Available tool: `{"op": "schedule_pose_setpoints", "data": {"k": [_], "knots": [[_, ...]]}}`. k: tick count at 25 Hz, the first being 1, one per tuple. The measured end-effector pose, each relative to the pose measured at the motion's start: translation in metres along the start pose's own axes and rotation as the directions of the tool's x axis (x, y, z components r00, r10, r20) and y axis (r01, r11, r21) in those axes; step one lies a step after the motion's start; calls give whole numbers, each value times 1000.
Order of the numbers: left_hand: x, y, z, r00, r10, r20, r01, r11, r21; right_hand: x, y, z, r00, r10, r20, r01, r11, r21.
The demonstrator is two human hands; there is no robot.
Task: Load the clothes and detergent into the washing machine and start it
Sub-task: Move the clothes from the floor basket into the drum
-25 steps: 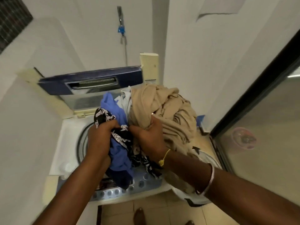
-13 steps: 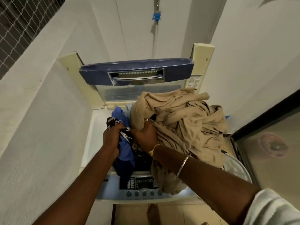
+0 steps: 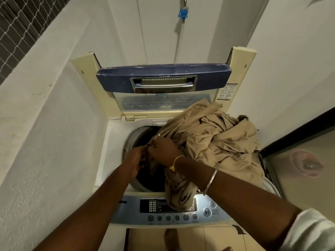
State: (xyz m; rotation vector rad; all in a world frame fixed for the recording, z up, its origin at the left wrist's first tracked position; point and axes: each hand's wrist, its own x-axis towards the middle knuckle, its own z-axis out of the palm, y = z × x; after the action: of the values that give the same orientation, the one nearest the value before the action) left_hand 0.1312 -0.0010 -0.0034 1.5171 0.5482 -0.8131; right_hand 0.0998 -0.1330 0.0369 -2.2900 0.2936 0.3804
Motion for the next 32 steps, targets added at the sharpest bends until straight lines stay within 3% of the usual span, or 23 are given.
{"op": "schedule_pose_setpoints", "data": {"k": [1, 3, 5, 6, 8, 10, 15, 17, 19, 21, 23, 26, 27, 30, 32], "knots": [[-2, 1, 5, 1000, 2, 22, -2, 999, 35, -1, 2, -12, 995, -87, -43, 79, 982, -169], [-5, 2, 14, 997, -16, 69, 10, 997, 81, -9, 10, -47, 948, -286, -139, 169, 823, -542], [-9, 2, 22, 981, -25, 190, 1, 992, 126, -24, 26, -90, 900, -372, -225, 94, 671, -735], [-10, 0, 26, 961, -24, 274, -27, 984, 178, -32, 37, -110, 917, -306, -257, 4, 649, -760], [-11, -7, 35, 904, -61, 423, -67, 958, 281, -44, 59, -134, 972, 12, -236, -193, 618, -762], [-12, -19, 46, 871, -72, 485, -140, 912, 385, -46, 75, -129, 964, 224, -142, -254, 621, -741], [7, -38, 57, 915, 169, 367, -327, 843, 428, -17, 71, -82, 983, 141, -120, -185, 756, -628], [18, -38, 51, 952, 229, 201, -303, 782, 544, -5, 60, -67, 991, 83, -107, -133, 743, -656], [28, -41, 40, 955, 298, -1, -229, 737, 636, 9, 54, -50, 1000, 8, 4, -3, 737, -676], [39, -46, 27, 937, 316, -149, -172, 789, 589, 18, 56, -25, 982, 92, 165, 7, 854, -521], [45, -46, 18, 934, 319, -161, -181, 812, 555, 21, 59, -6, 936, 182, 302, -66, 932, -356], [45, -38, 17, 916, 384, -115, -256, 782, 569, 17, 70, 26, 856, 188, 482, 57, 892, -449], [45, -36, 17, 904, 419, -85, -294, 754, 587, 14, 73, 36, 849, 204, 488, 40, 896, -442], [43, -40, 23, 893, 450, -7, -329, 663, 672, 4, 71, 41, 879, 115, 463, 174, 826, -536], [39, -44, 34, 909, 411, 71, -336, 622, 707, 13, 78, 33, 873, 249, 418, 85, 768, -635]]}}
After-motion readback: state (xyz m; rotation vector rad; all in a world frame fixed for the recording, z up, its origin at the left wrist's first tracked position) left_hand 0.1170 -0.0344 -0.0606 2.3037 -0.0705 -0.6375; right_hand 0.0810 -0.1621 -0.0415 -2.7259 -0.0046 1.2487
